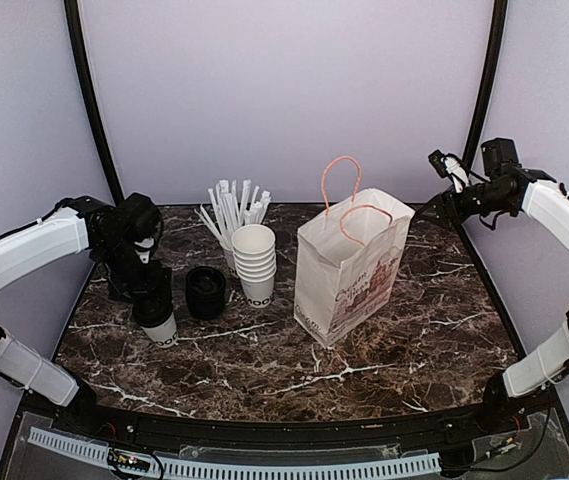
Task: Pack the takeout coffee
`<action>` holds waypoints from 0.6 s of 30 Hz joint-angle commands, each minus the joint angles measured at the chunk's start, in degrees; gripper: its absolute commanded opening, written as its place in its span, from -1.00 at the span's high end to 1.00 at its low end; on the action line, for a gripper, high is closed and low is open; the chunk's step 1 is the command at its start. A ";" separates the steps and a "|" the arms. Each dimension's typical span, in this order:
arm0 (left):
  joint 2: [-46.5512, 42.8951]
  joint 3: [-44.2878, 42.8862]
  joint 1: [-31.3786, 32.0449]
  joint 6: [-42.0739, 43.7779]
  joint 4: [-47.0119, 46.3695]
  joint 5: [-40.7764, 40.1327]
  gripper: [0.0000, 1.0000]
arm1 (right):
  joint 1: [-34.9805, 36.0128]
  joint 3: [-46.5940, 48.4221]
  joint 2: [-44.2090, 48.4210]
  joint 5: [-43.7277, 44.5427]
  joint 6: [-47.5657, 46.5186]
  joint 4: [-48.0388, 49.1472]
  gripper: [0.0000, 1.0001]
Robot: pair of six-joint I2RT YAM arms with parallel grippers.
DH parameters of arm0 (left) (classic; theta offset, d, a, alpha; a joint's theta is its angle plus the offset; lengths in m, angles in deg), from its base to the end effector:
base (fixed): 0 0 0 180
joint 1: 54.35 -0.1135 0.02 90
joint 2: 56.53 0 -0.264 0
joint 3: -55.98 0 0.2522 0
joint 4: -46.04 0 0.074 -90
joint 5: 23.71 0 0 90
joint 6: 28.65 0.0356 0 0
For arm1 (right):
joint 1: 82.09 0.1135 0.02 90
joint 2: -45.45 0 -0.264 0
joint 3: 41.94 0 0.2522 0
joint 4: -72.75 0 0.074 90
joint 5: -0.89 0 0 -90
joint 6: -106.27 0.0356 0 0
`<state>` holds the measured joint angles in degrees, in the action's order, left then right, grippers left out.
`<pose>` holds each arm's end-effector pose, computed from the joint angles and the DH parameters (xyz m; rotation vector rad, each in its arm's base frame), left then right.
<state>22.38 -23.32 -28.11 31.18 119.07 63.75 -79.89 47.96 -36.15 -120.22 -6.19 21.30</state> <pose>0.2286 -0.1109 0.2697 -0.1074 2.8480 -0.1500 0.3063 0.0302 0.3396 -0.7341 2.1072 0.4382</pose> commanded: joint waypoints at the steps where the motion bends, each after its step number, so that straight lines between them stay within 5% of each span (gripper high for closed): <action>1: 0.16 0.69 -0.31 0.83 2.29 0.21 -0.68 | -0.26 -0.31 0.78 -1.32 -0.66 0.34 -0.48; 12: -0.76 1.55 -0.31 2.45 2.21 2.43 -0.53 | -0.01 0.07 0.32 -1.85 -0.80 0.09 -0.48; 18: -3.20 -0.23 0.05 3.66 0.77 10.13 -0.41 | 0.00 -0.11 0.74 -1.59 -0.85 0.12 -0.48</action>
<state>22.23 -22.82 -28.11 33.56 119.72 68.07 -79.89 47.94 -36.15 -121.07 -6.41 21.25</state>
